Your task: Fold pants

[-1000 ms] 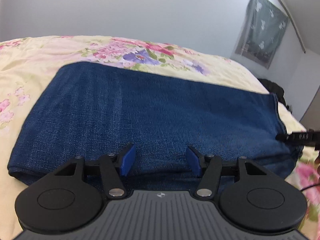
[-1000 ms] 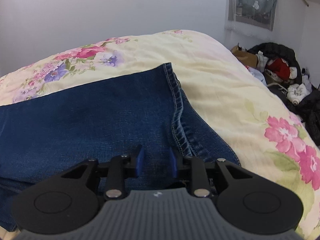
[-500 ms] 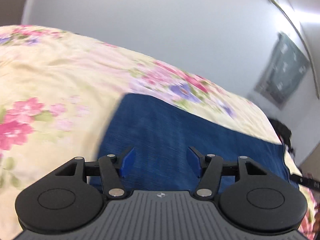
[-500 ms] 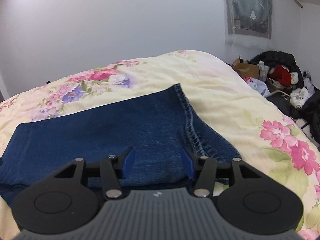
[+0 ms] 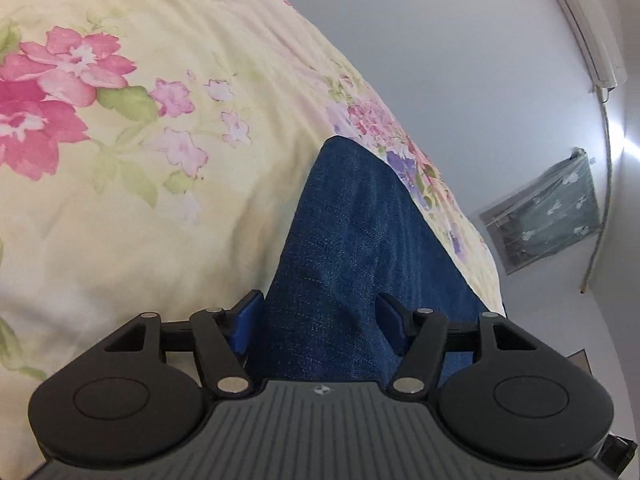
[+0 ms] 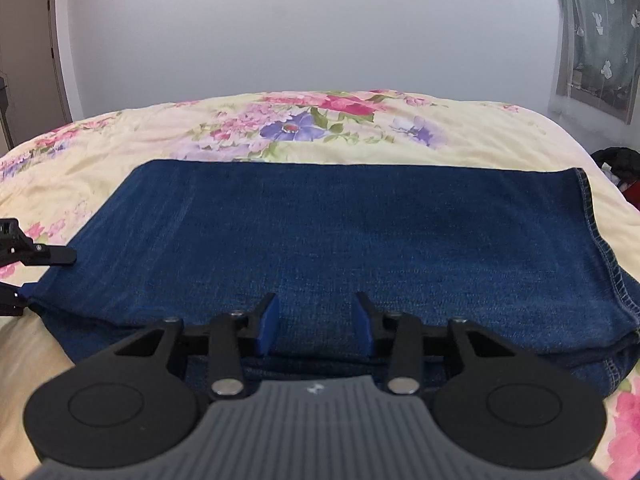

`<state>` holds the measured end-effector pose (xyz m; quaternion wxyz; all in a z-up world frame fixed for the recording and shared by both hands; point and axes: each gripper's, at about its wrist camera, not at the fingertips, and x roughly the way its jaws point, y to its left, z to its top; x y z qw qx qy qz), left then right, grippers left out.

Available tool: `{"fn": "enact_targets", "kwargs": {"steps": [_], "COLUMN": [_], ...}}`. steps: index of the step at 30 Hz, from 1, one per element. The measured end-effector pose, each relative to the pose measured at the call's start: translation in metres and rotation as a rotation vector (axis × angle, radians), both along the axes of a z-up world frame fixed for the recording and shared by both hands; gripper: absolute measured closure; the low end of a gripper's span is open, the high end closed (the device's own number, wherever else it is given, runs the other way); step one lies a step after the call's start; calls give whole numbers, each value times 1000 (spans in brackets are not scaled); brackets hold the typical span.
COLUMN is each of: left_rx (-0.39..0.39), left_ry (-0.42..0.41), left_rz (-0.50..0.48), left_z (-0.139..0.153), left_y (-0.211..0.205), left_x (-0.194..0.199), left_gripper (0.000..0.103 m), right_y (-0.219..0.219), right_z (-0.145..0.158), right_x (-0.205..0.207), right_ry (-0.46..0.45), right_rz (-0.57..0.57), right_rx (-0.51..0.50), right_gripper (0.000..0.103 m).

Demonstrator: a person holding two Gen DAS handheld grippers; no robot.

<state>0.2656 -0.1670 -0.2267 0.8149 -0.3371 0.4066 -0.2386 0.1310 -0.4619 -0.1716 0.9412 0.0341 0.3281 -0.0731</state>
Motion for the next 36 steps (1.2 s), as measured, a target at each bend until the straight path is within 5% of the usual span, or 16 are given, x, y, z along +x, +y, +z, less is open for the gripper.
{"fn": "enact_targets", "kwargs": {"steps": [3,5,8,13,16,24,28,36], "left_rx": [-16,11,16,16,15,-86,-115,-199], "left_ry": [-20,-23,-20,-34,-41,-46,-84,-178], "left_rz": [-29,-33,-36,-45,-52,-49,-62,-97], "left_z": [0,1,-1,-3,-3,-3,12,61], "left_y": [-4,-7,-5,-1,-1,6,6,-25], "left_x": [5,9,13,10,9,11,8,4], "left_gripper": [30,52,60,60,60,70,84,86], "right_y": [0,1,7,18,19,25,25,20], "right_z": [-2,-4,-2,5,-2,-31,-30,-27], "right_x": [0,2,1,1,8,6,6,7], "right_ry": [4,13,11,-58,-1,2,5,9], "right_rz": [-4,0,-9,3,-1,-19,-21,-32], "right_rx": [4,-7,-32,-37,-39,-69,-62,-25], "right_gripper": [66,66,66,67,75,75,75,75]}}
